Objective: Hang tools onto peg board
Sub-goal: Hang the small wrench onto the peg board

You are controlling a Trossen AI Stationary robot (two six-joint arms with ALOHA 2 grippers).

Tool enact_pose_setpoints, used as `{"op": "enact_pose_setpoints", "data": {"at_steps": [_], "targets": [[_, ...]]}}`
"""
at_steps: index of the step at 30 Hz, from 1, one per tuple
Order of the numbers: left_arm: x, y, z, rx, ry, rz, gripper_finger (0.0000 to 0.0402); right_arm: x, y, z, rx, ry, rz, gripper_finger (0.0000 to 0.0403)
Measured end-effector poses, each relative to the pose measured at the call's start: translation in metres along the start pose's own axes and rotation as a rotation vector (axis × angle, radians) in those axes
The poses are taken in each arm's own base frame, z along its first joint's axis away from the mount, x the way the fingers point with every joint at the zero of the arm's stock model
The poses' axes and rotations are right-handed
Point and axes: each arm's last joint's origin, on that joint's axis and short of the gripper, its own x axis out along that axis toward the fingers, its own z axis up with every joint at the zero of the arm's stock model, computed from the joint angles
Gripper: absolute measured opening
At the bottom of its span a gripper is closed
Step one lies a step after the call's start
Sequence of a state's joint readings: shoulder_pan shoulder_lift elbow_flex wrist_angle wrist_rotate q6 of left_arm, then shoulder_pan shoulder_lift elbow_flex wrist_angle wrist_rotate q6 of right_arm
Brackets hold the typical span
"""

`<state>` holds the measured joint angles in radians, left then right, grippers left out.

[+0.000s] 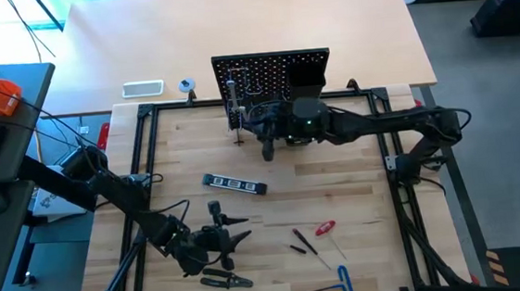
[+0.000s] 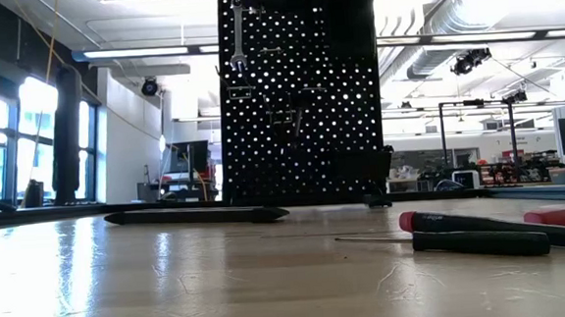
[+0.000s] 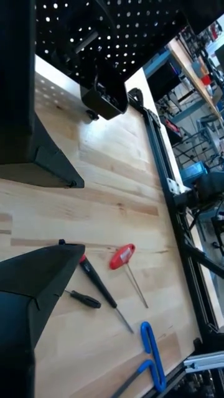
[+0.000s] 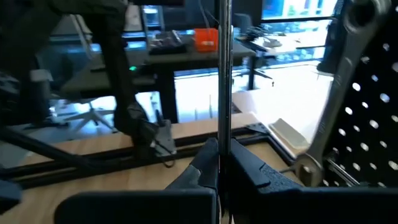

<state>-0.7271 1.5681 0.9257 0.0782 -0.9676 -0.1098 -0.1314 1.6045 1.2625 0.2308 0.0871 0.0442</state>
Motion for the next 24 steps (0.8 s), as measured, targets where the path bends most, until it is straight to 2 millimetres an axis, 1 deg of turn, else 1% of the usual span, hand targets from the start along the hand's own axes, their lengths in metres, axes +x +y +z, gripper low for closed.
{"op": "enact_pose_setpoints", "data": {"at_steps": [12, 20, 24], "targets": [[-0.0008, -0.0006, -0.0005, -0.006, 0.002, -0.003, 0.0146, -0.0007, 0.0037, 0.0017, -0.012, -0.023, -0.064, 0.0005], [-0.0007, -0.0006, 0.0000, -0.019, -0.002, -0.003, 0.0146, -0.0006, -0.0016, 0.0030, 0.096, -0.044, -0.139, 0.0005], [-0.0007, -0.0006, 0.0000, -0.019, -0.002, -0.003, 0.0146, -0.0006, -0.0029, 0.0036, 0.149, -0.055, -0.148, 0.0005]]}}
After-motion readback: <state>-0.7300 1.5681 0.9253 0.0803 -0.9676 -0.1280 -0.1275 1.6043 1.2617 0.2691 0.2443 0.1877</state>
